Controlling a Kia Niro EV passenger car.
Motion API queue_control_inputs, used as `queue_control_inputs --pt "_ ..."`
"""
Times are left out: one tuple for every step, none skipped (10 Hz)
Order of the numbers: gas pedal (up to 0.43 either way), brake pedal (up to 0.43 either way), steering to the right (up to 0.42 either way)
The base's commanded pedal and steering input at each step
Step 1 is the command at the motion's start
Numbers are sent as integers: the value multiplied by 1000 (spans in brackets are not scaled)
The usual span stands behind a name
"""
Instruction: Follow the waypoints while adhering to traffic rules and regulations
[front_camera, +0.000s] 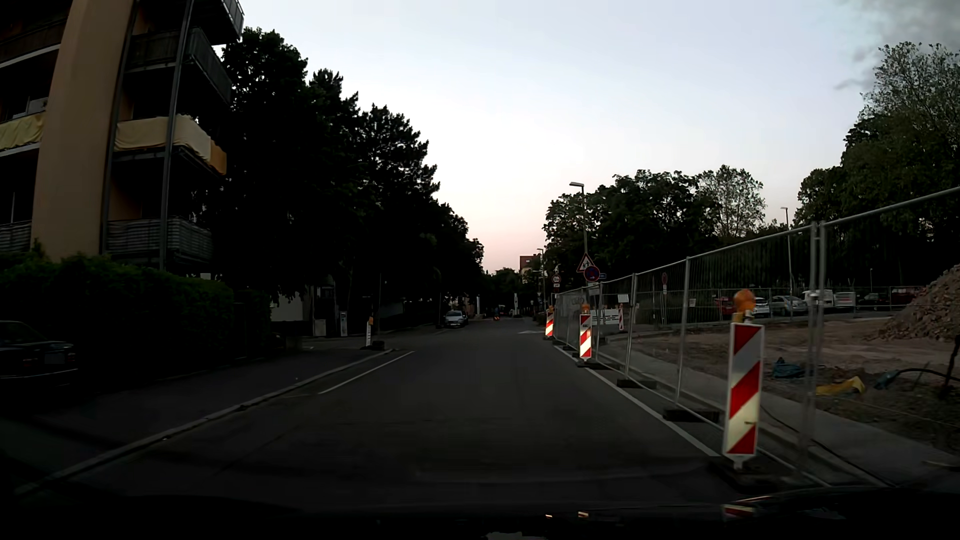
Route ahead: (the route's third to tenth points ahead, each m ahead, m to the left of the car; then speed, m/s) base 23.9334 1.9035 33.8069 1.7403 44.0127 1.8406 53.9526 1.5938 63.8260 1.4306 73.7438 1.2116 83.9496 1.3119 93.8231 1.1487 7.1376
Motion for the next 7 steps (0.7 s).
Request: queue_control_inputs --pt "59 0 2" --pt "59 0 2" --pt "59 0 1" --pt "59 0 2" --pt "59 0 1" --pt "59 0 0" --pt "59 0 0"
